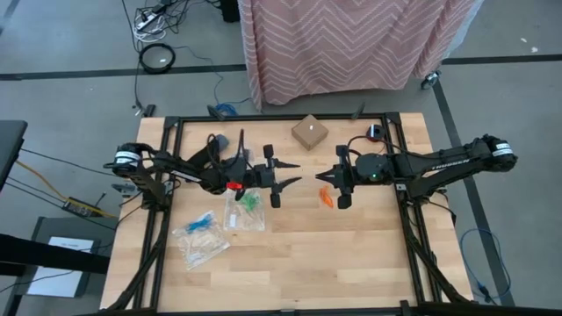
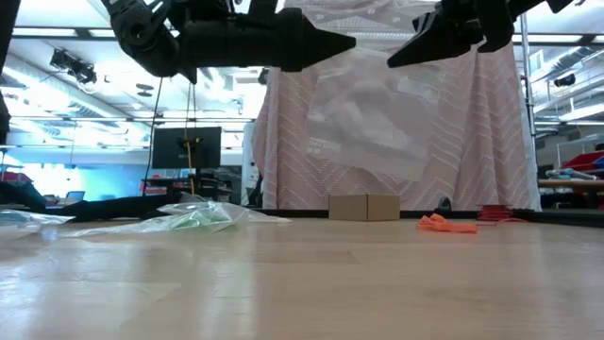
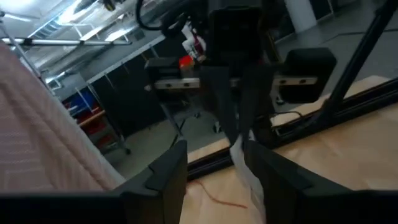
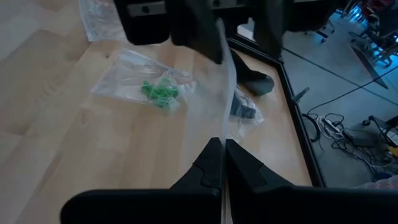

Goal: Sort rubber bands
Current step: Open the transparent zip bag

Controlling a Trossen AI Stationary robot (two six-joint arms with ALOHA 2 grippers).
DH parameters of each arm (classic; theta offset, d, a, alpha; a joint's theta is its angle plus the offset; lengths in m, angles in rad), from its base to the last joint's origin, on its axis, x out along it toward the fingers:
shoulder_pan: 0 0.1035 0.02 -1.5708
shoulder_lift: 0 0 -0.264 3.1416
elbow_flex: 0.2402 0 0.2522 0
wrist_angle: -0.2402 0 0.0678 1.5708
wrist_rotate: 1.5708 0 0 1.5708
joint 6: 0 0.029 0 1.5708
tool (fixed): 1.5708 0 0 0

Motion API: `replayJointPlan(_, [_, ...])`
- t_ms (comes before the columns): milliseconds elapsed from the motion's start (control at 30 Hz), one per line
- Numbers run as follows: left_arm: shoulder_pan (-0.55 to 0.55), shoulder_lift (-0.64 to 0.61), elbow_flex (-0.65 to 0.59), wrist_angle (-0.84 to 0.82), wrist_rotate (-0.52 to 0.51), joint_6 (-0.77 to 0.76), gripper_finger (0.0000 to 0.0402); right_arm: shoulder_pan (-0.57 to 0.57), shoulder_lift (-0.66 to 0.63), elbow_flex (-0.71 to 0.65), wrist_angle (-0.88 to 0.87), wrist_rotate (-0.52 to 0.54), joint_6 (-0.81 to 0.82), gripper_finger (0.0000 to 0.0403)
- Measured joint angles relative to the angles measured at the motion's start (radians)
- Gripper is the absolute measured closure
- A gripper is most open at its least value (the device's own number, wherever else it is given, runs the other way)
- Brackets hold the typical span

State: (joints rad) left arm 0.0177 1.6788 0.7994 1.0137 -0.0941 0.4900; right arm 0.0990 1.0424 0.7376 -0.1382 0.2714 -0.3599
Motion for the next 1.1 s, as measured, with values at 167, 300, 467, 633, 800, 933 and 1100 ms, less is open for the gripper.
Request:
replayJointPlan(167, [0.0, -0.042, 0.0, -0.056, -0.01, -0.005, 0.0234, 0.0, 0.0, 0.0, -0.002, -0.001, 0.0, 0.0403])
replayJointPlan(300, [0.0, -0.043, 0.0, -0.119, 0.02, -0.052, 0.0234, 0.0, 0.0, 0.0, -0.002, -0.003, -0.001, 0.0403])
replayJointPlan(467, [0.002, -0.044, 0.0, -0.124, 0.054, -0.058, 0.0234, 0.0, 0.0, 0.0, -0.003, -0.005, -0.001, 0.0403])
replayJointPlan(633, [0.002, -0.044, 0.003, -0.124, 0.055, -0.058, 0.0235, 0.0, 0.0, 0.0, -0.003, -0.005, 0.0, 0.0403])
replayJointPlan(800, [0.002, -0.044, 0.003, -0.123, 0.053, -0.058, 0.0263, 0.0, 0.0, 0.0, -0.002, -0.005, 0.0, 0.0403])
replayJointPlan(933, [0.002, -0.044, 0.003, -0.129, 0.052, -0.062, 0.0302, 0.0, 0.0, 0.0, -0.002, -0.005, 0.0, 0.0403])
replayJointPlan(1100, [0.002, -0.044, 0.003, -0.132, 0.051, -0.063, 0.0344, 0.0, 0.0, 0.0, -0.001, -0.005, 0.0, 0.0403])
